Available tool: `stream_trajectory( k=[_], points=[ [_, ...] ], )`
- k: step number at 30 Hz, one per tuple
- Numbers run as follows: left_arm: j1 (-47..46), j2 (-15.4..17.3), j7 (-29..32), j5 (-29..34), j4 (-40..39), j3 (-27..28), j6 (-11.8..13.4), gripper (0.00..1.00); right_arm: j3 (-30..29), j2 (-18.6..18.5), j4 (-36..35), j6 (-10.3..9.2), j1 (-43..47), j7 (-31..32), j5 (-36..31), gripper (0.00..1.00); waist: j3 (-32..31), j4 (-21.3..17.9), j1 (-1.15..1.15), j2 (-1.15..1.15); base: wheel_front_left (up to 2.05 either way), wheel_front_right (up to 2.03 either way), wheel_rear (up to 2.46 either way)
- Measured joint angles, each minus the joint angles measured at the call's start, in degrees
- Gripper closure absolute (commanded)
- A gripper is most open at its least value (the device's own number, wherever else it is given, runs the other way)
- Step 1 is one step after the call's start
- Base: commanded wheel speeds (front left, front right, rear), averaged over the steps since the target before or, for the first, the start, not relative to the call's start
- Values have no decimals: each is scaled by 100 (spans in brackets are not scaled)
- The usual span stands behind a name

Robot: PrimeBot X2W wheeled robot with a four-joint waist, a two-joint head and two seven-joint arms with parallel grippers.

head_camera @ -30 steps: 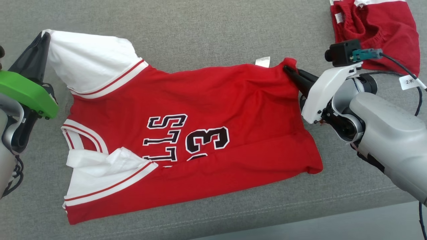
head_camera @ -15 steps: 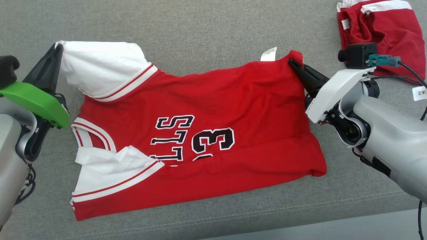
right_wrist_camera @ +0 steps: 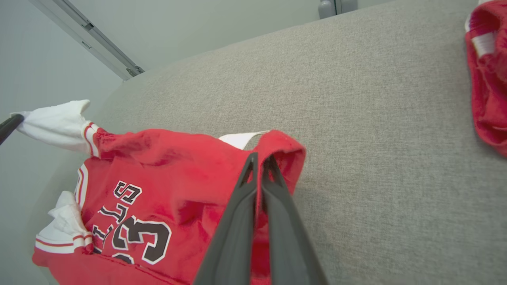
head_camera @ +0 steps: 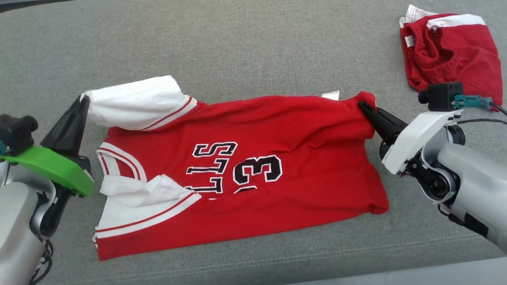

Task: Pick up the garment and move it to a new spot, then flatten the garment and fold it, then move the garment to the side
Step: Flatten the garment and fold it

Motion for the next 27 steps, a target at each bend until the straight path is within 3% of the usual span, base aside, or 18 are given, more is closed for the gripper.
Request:
stream_trajectory(
  k=[12,19,27],
  points=[
    [1400,-314,-5,355,-708,676,1,100,64,-376,-274,0,458,-56,-70,100,-223,214,0,0,0,0,0],
    [1945,-556,-7,425,-912,1089,1,100,-79,-367,-149,0,520,-62,-537,100,-319,294,0,0,0,0,0],
    [2313,-799,-7,520,-978,1198,1,100,-153,-368,21,0,588,-62,-950,100,-373,425,0,0,0,0,0]
  ],
)
